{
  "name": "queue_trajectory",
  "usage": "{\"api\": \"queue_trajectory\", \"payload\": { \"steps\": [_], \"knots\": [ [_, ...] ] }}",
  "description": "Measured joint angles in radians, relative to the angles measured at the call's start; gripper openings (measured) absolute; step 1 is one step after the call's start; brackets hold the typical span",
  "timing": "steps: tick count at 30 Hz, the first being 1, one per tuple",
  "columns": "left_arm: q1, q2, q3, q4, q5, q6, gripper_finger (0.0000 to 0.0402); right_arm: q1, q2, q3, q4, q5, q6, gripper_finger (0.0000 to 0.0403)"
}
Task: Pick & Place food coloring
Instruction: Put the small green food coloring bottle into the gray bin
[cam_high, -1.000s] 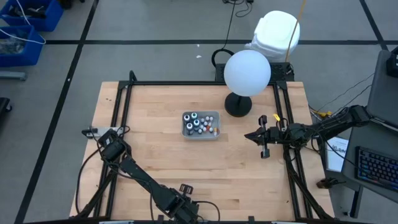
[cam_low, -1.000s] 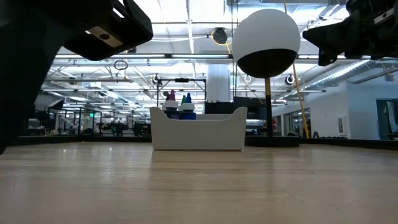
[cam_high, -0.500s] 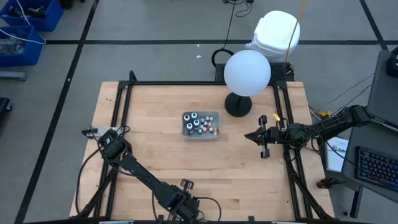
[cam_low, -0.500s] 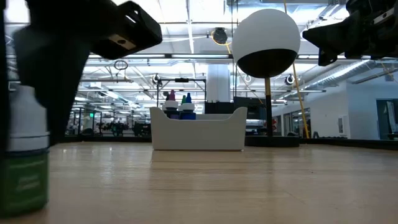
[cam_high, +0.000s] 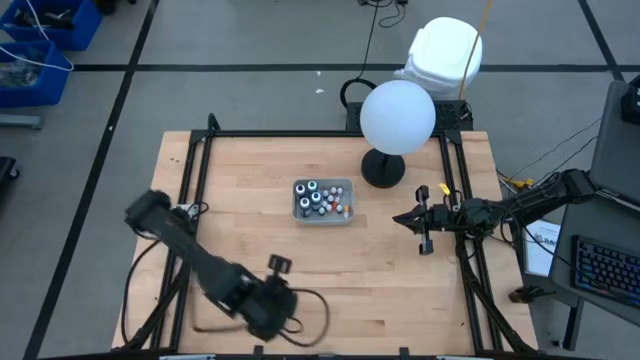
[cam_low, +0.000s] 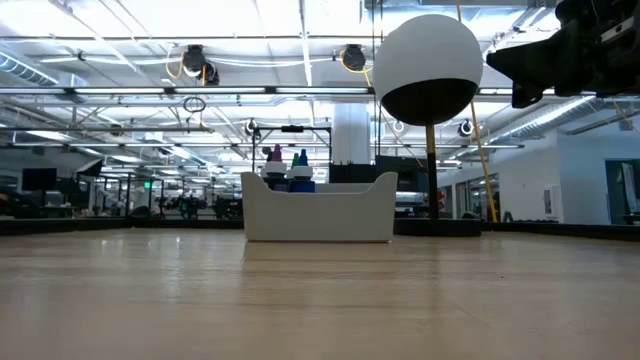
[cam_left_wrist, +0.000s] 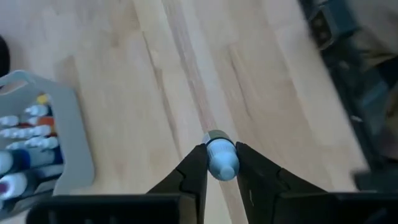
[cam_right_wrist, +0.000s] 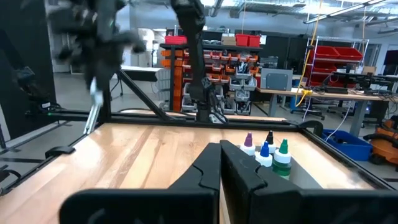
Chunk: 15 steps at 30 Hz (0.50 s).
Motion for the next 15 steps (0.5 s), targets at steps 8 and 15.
{"api": "queue_trajectory", "payload": {
  "steps": [8, 15],
  "knots": [
    [0.009, -0.409, -0.302, 0.09, -0.056, -0.098, 0.0065, 0.0, 0.0, 0.0, -0.006, 0.0, -0.002, 0.0],
    [0.034, -0.807, -0.824, 0.384, -0.058, -0.297, 0.0071, 0.0, 0.0, 0.0, -0.012, 0.0, -0.014, 0.0]
  ]
}}
